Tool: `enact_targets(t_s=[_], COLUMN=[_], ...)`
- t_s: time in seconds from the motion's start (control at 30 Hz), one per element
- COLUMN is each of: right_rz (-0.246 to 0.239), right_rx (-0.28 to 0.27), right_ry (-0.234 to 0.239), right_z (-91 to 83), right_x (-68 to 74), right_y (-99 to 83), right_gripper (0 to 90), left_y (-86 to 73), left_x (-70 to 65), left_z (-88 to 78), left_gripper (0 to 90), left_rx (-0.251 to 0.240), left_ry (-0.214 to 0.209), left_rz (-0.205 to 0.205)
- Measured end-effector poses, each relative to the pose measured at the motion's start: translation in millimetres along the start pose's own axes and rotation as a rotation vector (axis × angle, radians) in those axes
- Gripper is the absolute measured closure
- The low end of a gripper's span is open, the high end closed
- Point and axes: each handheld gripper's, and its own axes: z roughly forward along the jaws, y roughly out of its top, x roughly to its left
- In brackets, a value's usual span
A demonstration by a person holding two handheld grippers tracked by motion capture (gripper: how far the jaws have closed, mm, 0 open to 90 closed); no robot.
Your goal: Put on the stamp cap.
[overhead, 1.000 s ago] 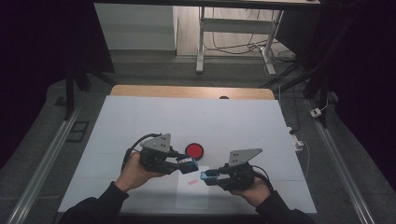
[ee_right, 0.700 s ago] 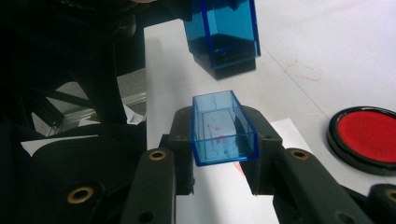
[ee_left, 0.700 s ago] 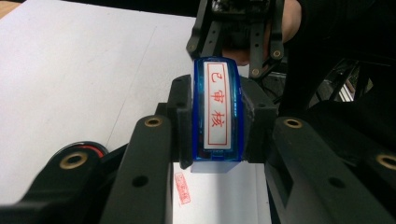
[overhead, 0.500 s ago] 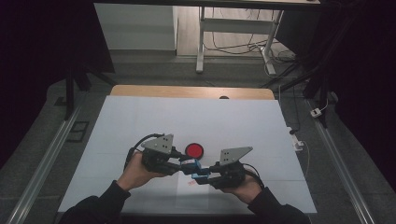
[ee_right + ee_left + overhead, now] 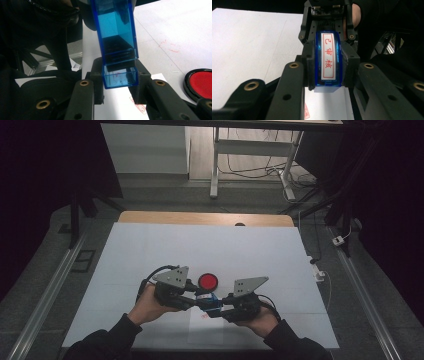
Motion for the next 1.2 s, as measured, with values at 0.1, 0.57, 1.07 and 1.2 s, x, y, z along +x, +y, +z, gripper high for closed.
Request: enact_targets(t_s=[0.1,0.57,1.07,1.2], right_rz=[0.004,-0.005,-0.021,-0.030], right_rx=[0.001,-0.011,-0.023,-0.029], right_ry=[0.006,0.026,0.036,0.036], right_z=[-0.1,-0.2,-1.6,-2.0], right_x=[-0.3,1.4,2.1,3.3], right_y=[0.3,1.7,2.4,3.1], right_gripper=[68.2,68.6,68.9,69.0], left_y=[0.0,-4.1,-12.4,-13.1], left_x=[-0.5,-0.2,5.9,6.4], left_z=[0.5,2.8,3.6,3.7], left_gripper=[69.6,69.8,69.8,69.8], left_rx=[-0.004,-0.031,-0.100,-0.106], left_ry=[-0.003,-0.027,-0.081,-0.088], left_rz=[0.010,0.030,-0.027,-0.035])
